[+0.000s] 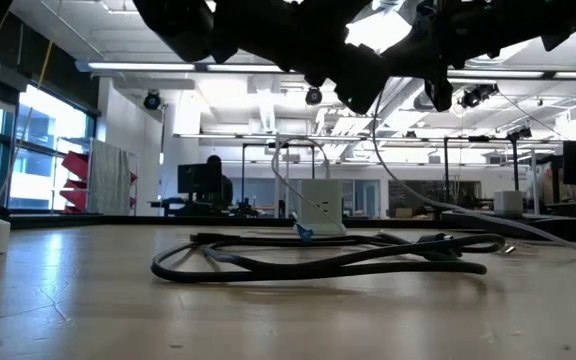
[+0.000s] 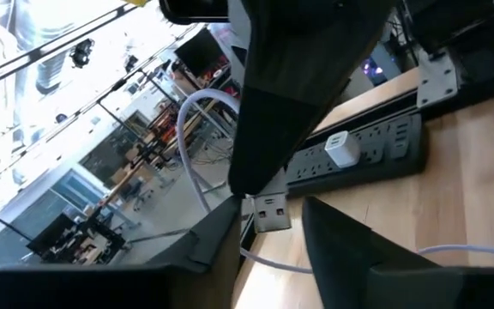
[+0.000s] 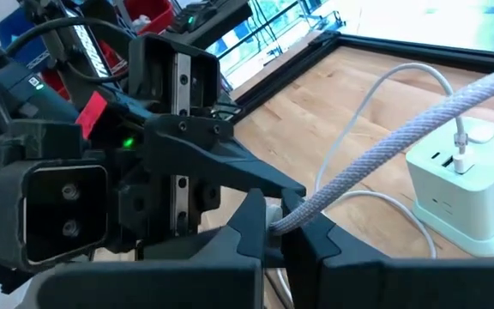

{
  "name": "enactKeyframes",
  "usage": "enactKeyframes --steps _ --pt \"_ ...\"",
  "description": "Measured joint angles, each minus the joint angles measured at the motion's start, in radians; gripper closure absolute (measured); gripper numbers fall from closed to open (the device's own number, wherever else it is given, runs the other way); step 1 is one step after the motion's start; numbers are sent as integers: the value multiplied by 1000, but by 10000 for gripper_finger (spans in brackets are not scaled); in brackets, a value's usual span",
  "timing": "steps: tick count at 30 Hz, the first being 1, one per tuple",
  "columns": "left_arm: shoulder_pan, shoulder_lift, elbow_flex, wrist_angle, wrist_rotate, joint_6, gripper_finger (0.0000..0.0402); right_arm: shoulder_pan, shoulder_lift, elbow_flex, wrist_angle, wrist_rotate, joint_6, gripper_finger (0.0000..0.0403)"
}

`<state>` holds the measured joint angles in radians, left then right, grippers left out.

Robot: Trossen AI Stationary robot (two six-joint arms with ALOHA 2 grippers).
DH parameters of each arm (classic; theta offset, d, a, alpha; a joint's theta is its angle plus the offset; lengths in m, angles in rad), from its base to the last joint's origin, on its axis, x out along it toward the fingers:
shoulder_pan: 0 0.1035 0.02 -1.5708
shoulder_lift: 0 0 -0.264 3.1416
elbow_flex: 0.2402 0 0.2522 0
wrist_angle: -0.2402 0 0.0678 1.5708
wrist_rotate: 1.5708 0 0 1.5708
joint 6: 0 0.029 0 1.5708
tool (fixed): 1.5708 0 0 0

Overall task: Insert USB
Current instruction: Insert the white charger cable into the white charger adapter

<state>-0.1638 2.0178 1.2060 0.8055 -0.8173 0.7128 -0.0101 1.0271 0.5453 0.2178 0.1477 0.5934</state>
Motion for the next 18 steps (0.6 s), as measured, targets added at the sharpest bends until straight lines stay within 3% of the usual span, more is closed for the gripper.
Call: enactKeyframes --steps 5,11,18 --pt "-7 0 0 0 -5 -5 384 0 0 0 -3 -4 0 403" --pt "-21 0 0 -4 -8 -3 384 1 0 2 -25 -13 -34 382" --pt "-50 1 0 -13 -61 28 384 0 -1 4 -99 -57 -225 307"
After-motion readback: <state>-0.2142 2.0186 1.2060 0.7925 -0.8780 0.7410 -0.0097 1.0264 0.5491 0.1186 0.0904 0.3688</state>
